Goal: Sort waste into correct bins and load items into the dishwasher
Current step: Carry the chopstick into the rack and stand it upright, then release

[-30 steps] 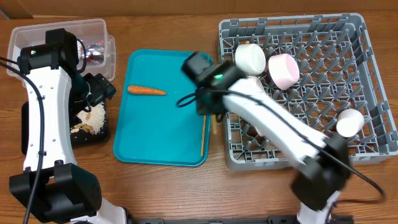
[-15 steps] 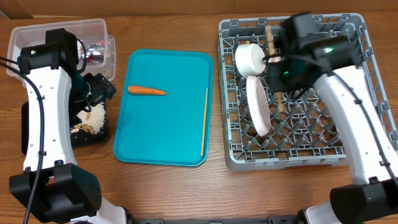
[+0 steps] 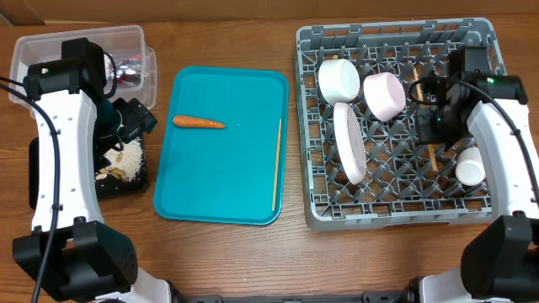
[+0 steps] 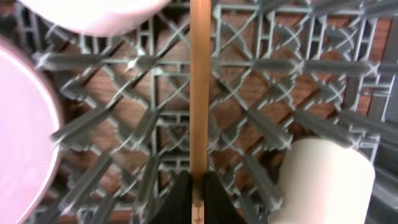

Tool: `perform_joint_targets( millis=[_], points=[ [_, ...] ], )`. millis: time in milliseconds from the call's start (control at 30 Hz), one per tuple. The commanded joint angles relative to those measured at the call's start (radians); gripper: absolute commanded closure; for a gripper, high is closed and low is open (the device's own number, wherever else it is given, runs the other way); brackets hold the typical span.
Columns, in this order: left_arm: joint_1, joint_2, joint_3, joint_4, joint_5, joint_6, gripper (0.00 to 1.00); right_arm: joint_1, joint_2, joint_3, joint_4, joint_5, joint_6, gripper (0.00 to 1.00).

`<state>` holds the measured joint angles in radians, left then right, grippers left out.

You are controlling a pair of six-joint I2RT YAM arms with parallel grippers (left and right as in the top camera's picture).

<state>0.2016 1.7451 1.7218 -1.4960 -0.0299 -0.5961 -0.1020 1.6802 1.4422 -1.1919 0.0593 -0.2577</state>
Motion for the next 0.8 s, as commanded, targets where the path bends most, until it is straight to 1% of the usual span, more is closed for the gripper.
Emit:
perform_joint_targets(
  millis=[0,167,433,633,667,733,767],
  points=[
    [-0.006,-0.008,0.002,0.001,0.004,-0.009,0.00,-0.005,-0.016,-0.051,0.061,0.020,-0.034,0.96],
    [-0.006,-0.008,0.002,0.000,0.004,-0.009,0.00,-0.005,-0.015,-0.075,0.119,0.056,-0.035,0.96],
    [-0.006,-0.008,0.002,0.000,0.003,-0.009,0.00,-0.005,-0.008,-0.081,0.129,0.098,-0.034,0.96],
    [-0.006,-0.008,0.002,0.000,0.003,-0.005,0.00,-0.006,0.042,-0.082,0.141,0.101,-0.034,0.95],
    [-0.006,-0.008,0.002,0.000,0.004,-0.005,0.00,-0.006,0.050,-0.082,0.142,0.101,-0.034,0.92],
    [-0.006,-0.008,0.002,-0.001,0.004,-0.005,0.00,-0.006,0.062,-0.082,0.150,0.106,-0.034,0.72],
    [-0.006,-0.008,0.002,-0.003,0.003,-0.005,0.00,-0.006,0.063,-0.082,0.152,0.109,-0.034,0.60]
  ],
)
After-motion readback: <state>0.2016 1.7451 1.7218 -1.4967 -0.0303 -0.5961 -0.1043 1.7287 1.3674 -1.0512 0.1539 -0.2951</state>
